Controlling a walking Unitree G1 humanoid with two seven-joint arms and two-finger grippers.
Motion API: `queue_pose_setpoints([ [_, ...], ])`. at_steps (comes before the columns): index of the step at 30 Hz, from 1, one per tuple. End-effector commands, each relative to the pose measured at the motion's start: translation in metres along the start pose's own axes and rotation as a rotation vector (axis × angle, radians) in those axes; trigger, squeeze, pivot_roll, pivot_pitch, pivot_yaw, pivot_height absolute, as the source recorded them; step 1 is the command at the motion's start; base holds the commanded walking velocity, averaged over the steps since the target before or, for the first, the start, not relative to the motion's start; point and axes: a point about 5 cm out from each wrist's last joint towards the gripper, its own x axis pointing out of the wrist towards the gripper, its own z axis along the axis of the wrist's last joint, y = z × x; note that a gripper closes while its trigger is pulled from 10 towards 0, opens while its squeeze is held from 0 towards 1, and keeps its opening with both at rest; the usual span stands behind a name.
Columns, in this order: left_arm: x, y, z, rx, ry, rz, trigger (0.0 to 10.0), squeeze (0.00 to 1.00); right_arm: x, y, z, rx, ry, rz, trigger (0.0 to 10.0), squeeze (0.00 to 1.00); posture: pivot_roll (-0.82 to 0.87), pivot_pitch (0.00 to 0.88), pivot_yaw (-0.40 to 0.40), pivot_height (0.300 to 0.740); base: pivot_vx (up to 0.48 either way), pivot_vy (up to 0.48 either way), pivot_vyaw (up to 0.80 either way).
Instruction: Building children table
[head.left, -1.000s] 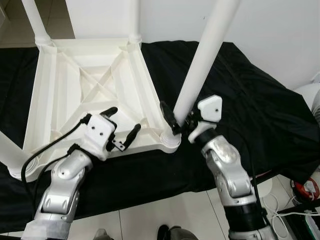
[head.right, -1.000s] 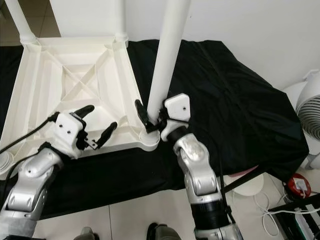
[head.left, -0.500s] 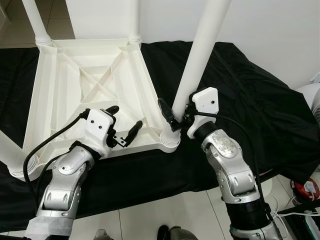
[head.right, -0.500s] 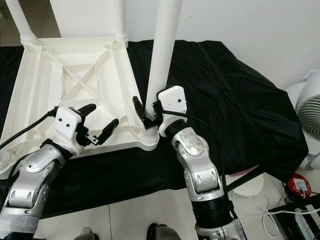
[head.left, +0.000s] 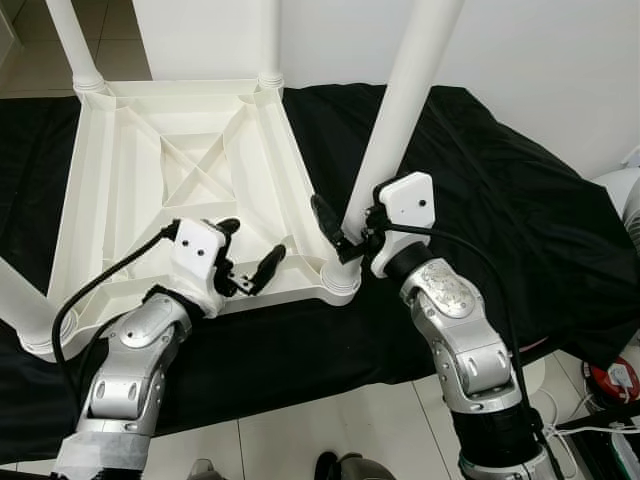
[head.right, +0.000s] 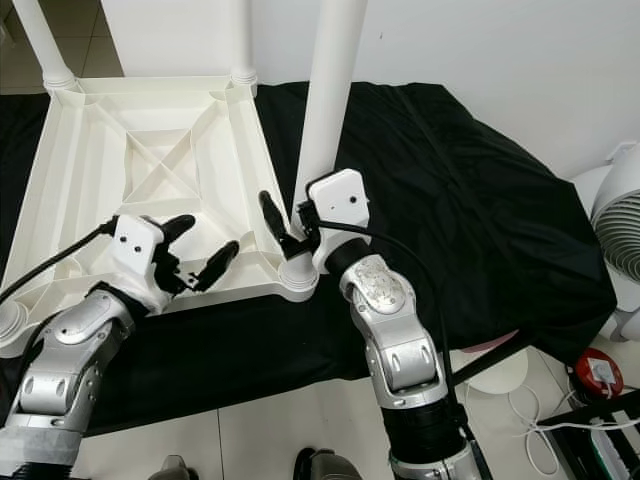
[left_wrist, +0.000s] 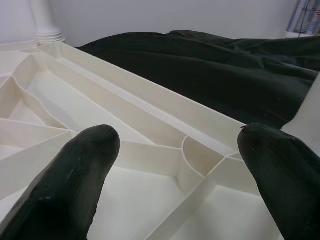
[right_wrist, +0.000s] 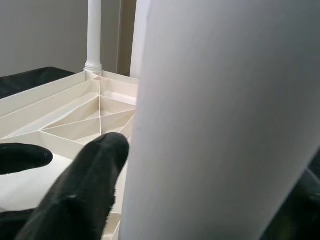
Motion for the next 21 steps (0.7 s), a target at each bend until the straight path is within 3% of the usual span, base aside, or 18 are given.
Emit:
queue_pose_setpoints([
  [1,-0.001,0.001,-0.004,-0.03,0.02,0.029,10.0,0.0,-0.002,0.002,0.0,0.002,0.0,0.002,0.0,0.0,0.08,0.097,-0.054,0.74,0.0,0.0,0.0],
  [2,-0.001,0.0,-0.004,-0.04,0.019,0.03,10.0,0.0,-0.002,0.002,0.0,0.001,0.001,0.002,1.6,0.0,0.08,0.102,-0.057,0.74,0.0,0.0,0.0],
  [3,-0.001,0.0,-0.004,-0.04,0.02,0.032,10.0,0.0,-0.002,0.002,-0.001,-0.003,0.01,-0.004,10.0,0.0,0.08,0.102,-0.057,0.74,0.0,0.0,0.0],
  [8,-0.004,0.001,-0.003,0.011,0.009,0.03,10.0,0.0,-0.003,0.002,-0.004,-0.001,0.025,-0.014,10.0,0.0,0.08,0.113,-0.059,0.74,0.0,0.0,0.0],
  [9,-0.007,-0.002,-0.005,0.096,0.018,-0.002,10.0,0.0,-0.006,0.002,-0.01,0.01,0.036,-0.027,10.0,0.0,0.08,0.115,-0.059,0.74,0.0,0.0,0.0],
  [12,-0.013,-0.008,-0.008,0.234,0.019,-0.081,10.0,0.0,-0.01,0.004,-0.017,0.032,0.049,-0.046,10.0,0.0,0.08,0.12,-0.06,0.74,0.0,0.0,0.0],
  [17,-0.014,-0.011,-0.008,0.248,0.017,-0.118,10.0,0.0,-0.011,0.007,-0.021,0.044,0.055,-0.052,10.0,0.0,0.08,0.12,-0.06,0.74,0.0,0.0,0.0],
  [18,-0.015,-0.013,-0.005,0.167,0.017,-0.152,10.0,0.0,-0.012,0.011,-0.023,0.059,0.05,-0.047,2.3,0.0,0.08,0.123,-0.059,0.74,0.0,0.0,0.0],
  [20,-0.015,-0.014,-0.003,0.133,0.006,-0.161,10.0,0.0,-0.012,0.013,-0.023,0.074,0.043,-0.046,2.3,0.0,0.08,0.123,-0.059,0.74,0.0,0.0,0.0],
  [21,-0.015,-0.013,0.0,0.114,-0.003,-0.16,10.0,0.0,-0.011,0.014,-0.022,0.073,0.036,-0.045,6.0,0.0,0.08,0.124,-0.057,0.74,0.0,0.0,0.0],
])
